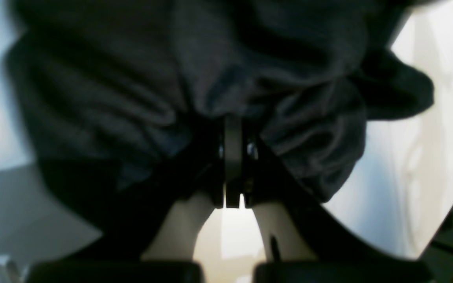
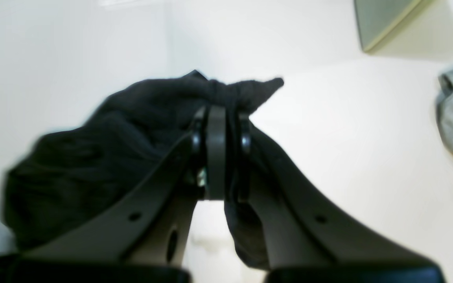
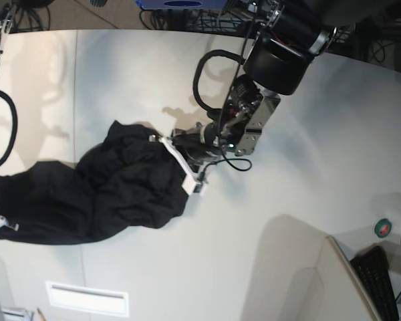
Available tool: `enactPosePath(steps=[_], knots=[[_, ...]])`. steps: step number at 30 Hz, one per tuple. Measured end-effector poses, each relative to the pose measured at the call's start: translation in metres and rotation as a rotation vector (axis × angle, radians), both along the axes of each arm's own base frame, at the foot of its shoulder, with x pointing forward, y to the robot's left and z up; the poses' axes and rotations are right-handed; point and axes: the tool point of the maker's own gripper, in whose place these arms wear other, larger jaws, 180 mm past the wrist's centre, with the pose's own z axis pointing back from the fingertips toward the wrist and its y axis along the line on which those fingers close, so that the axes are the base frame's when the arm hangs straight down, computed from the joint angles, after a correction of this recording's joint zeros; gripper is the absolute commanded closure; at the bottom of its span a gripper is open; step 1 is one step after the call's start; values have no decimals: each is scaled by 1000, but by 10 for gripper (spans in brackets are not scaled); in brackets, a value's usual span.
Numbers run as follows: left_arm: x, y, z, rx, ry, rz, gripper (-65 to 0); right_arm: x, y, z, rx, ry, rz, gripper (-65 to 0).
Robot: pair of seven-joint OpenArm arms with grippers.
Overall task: Layout the t-shirt on the table in an organized manner, then fold the t-shirt properly
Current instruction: 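Grasp the shirt with the right gripper and pull it toward its arm, then reach the left gripper to the shirt's loose end and grasp it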
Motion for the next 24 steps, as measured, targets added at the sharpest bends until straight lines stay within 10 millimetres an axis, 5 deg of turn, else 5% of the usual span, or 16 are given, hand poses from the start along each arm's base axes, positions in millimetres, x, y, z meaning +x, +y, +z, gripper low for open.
enactPosePath(steps=[4, 15, 17, 20, 22, 24], knots=[[21, 75, -2, 103, -53, 68, 0, -4, -19, -24, 1, 36, -54, 0], [51, 246, 21, 277, -59, 378, 0, -20, -12, -61, 47, 123, -65, 0], [60, 255, 40, 285, -108, 385, 0, -37, -8, -75, 58, 195, -57, 0], [65, 234, 62, 248, -169, 330, 0, -65, -3, -86, 38, 245, -40, 0], [54, 218, 62, 202, -176, 308, 0, -83, 3, -85, 14, 254, -16, 0], [34, 231, 51, 211, -137, 356, 0, -93, 10, -79, -8, 244, 13, 0]])
